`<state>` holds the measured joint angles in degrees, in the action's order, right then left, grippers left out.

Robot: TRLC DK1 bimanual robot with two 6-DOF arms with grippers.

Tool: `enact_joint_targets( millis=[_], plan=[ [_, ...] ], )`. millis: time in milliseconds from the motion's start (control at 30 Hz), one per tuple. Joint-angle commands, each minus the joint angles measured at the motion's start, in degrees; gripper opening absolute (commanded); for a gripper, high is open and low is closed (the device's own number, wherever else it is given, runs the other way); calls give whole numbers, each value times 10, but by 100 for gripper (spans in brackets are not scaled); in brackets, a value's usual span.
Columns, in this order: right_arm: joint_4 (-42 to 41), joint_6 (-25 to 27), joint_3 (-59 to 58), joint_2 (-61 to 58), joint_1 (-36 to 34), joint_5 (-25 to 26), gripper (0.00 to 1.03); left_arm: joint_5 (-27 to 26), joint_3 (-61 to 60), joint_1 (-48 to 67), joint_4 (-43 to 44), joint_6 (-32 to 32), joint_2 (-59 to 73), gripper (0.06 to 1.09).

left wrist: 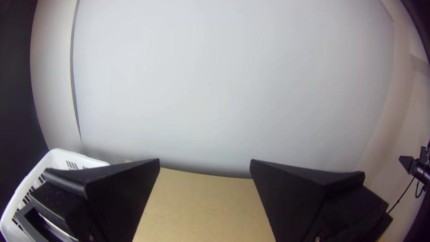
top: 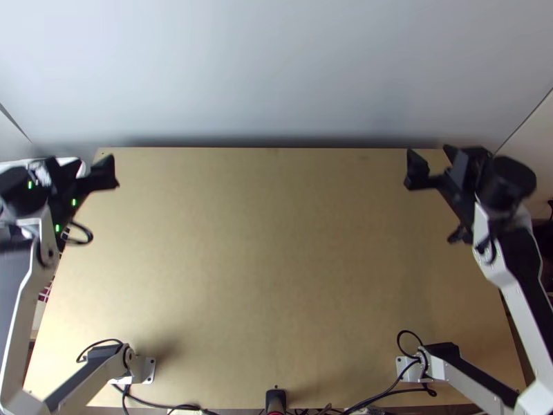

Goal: Fold the t-shirt

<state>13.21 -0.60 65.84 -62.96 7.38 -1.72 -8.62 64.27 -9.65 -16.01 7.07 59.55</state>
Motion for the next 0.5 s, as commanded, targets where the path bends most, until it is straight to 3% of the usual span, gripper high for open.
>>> enact_joint_targets(
  millis=[0,467],
  plan=[
    [-21,3,97,-124,3,0,98,19,137,34,-24,19,135,104],
    [-19,11,152,-220,-9,0,98,90,236,83,-49,8,254,104]
  ],
)
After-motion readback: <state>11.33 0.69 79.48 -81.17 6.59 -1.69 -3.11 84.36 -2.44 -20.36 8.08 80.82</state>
